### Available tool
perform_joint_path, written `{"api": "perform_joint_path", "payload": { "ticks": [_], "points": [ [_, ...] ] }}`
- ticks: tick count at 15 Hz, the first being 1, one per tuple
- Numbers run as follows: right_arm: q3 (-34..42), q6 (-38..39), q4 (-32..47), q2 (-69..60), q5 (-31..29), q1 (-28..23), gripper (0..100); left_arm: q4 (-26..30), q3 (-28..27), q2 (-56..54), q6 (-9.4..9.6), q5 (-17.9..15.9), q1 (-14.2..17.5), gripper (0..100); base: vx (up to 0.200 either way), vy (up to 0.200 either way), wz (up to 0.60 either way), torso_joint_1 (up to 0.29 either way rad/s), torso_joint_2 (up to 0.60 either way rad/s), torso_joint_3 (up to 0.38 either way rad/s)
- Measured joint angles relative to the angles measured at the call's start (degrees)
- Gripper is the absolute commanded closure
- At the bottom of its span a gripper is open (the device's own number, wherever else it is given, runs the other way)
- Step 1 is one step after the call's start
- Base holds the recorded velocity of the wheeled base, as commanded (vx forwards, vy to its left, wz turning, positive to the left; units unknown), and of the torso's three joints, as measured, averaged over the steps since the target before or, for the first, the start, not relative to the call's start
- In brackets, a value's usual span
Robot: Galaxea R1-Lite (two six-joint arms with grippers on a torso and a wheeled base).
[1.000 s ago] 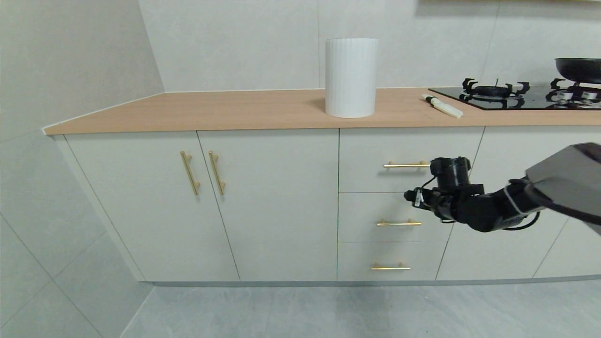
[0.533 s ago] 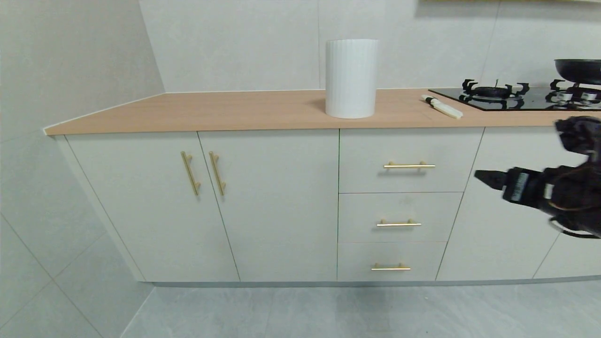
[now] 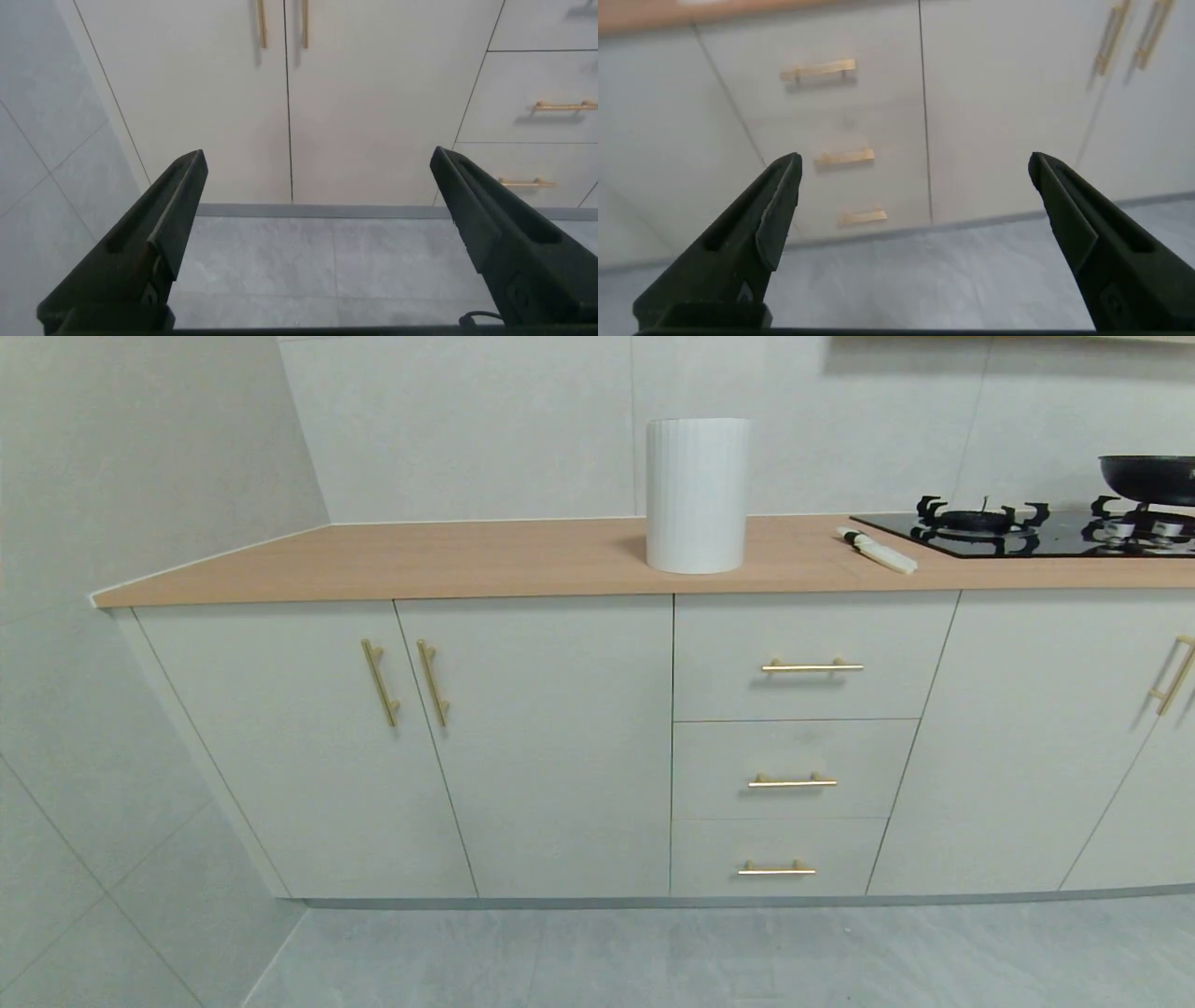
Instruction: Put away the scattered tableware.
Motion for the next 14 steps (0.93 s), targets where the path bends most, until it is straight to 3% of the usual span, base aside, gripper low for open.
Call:
{"api": "perform_joint_path", "payload": {
  "ticks": [2, 5, 8, 10, 13, 14],
  "points": [
    [1.1, -0.9, 5.8, -8.1, 1.5, -2.6, 0, 0.0, 0.0, 0.0, 0.00, 0.0, 0.0, 0, 0.000, 0.000, 0.00, 0.000, 0.00, 0.000],
    [3.7, -2.0, 6.2, -16.0, 6.7, -6.3, 0, 0.0, 0.0, 0.0, 0.00, 0.0, 0.0, 0, 0.000, 0.000, 0.00, 0.000, 0.00, 0.000],
    [7.7, -2.0, 5.5, -18.9, 7.1, -7.2, 0, 0.0, 0.0, 0.0, 0.00, 0.0, 0.0, 0, 0.000, 0.000, 0.00, 0.000, 0.00, 0.000],
    [13.7, -2.2, -0.2, -19.5, 7.9, -7.2, 0, 0.0, 0.0, 0.0, 0.00, 0.0, 0.0, 0, 0.000, 0.000, 0.00, 0.000, 0.00, 0.000],
    [26.1, -5.4, -17.1, -19.8, 10.2, -7.3, 0, 0.0, 0.0, 0.0, 0.00, 0.0, 0.0, 0, 0.000, 0.000, 0.00, 0.000, 0.00, 0.000],
    [28.7, -6.3, -18.6, -19.9, 11.6, -7.3, 0, 0.0, 0.0, 0.0, 0.00, 0.0, 0.0, 0, 0.000, 0.000, 0.00, 0.000, 0.00, 0.000]
  ]
}}
